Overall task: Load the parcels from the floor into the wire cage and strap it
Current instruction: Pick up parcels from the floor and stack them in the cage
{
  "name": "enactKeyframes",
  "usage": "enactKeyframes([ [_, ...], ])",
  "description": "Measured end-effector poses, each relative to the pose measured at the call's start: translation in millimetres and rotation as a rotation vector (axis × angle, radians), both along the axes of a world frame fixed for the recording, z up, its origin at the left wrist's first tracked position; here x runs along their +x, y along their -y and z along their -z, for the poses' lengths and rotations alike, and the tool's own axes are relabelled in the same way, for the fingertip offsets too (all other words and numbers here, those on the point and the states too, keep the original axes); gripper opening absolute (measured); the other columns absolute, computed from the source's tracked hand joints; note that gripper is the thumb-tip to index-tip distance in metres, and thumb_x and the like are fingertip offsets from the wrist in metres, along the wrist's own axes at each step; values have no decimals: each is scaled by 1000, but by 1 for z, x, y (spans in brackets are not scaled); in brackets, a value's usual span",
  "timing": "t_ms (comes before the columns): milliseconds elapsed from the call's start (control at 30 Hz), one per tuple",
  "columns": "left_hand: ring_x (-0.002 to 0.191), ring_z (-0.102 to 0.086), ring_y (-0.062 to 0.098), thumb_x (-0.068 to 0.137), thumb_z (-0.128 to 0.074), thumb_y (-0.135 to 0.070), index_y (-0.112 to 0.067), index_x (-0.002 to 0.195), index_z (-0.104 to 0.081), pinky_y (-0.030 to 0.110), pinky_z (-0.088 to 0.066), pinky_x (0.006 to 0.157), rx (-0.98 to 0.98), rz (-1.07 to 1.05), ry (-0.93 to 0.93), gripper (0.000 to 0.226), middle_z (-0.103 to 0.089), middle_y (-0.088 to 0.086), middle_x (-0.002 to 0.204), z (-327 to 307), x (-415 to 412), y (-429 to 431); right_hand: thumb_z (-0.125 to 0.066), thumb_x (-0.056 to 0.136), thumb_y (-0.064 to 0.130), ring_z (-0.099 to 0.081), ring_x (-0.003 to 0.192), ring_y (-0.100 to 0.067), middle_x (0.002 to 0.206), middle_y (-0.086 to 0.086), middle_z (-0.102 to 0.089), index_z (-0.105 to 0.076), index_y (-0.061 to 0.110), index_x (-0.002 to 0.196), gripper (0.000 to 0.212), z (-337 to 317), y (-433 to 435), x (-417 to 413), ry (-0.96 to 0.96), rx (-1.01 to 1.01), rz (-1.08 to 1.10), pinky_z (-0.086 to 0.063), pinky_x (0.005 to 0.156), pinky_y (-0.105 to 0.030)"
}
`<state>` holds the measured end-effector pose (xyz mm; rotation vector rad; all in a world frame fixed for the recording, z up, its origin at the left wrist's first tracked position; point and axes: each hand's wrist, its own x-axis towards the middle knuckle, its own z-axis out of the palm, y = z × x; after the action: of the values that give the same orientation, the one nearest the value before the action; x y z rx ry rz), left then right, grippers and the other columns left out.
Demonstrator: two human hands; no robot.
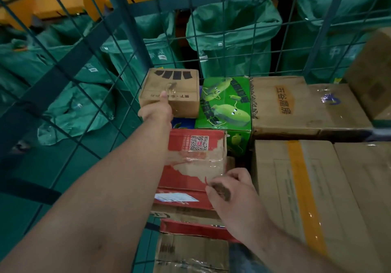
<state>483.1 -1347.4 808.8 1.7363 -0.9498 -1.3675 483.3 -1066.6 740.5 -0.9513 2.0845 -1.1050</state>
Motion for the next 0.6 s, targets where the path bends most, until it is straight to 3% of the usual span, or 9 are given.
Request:
enactKeyframes([
  [100,116,-65,35,82,-70,-70,-7,139,-48,41,-54,96,-57,66,290,88,-63,15,133,1,5,5,-65,97,45,-53,109,-1,118,37,-27,-66,45,109,11,1,1,2,10,4,18,-60,83,-19],
  [200,108,-68,36,82,-69,-70,-5,138,-47,43,-57,93,-46,77,273,89,-65,18,128,2,4,12,-65,98,43,-55,106,-1,117,37,-26,-65,45,109,12,2,2,3,7,-2,35,-60,82,-20],
  [300,114,-62,37,89,-73,-51,-9,139,-42,47,-56,97,-51,-27,88,73,-59,19,134,5,7,15,-64,98,42,-54,109,-3,117,37,-26,-65,47,106,10,4,0,5,18,-31,38,-60,81,-21],
  [367,117,-60,35,90,-75,-43,-16,144,-37,38,-51,97,-83,-83,35,72,-56,15,138,6,13,13,-64,98,41,-52,112,-3,117,38,-27,-64,50,104,10,7,-1,6,27,-54,39,-60,82,-21],
  [467,119,-60,30,91,-74,-42,-20,150,-34,31,-44,87,-225,-22,143,74,-52,13,143,7,16,8,-64,98,39,-48,115,4,117,40,-26,-61,54,98,15,9,-2,8,34,-83,46,-58,85,-19],
  [600,127,-57,37,94,-70,-44,-9,146,-32,43,-47,101,-126,-19,237,73,-54,19,144,9,8,2,-65,98,39,-50,112,5,116,41,-24,-64,49,103,11,12,0,7,24,-95,49,-57,86,-16],
])
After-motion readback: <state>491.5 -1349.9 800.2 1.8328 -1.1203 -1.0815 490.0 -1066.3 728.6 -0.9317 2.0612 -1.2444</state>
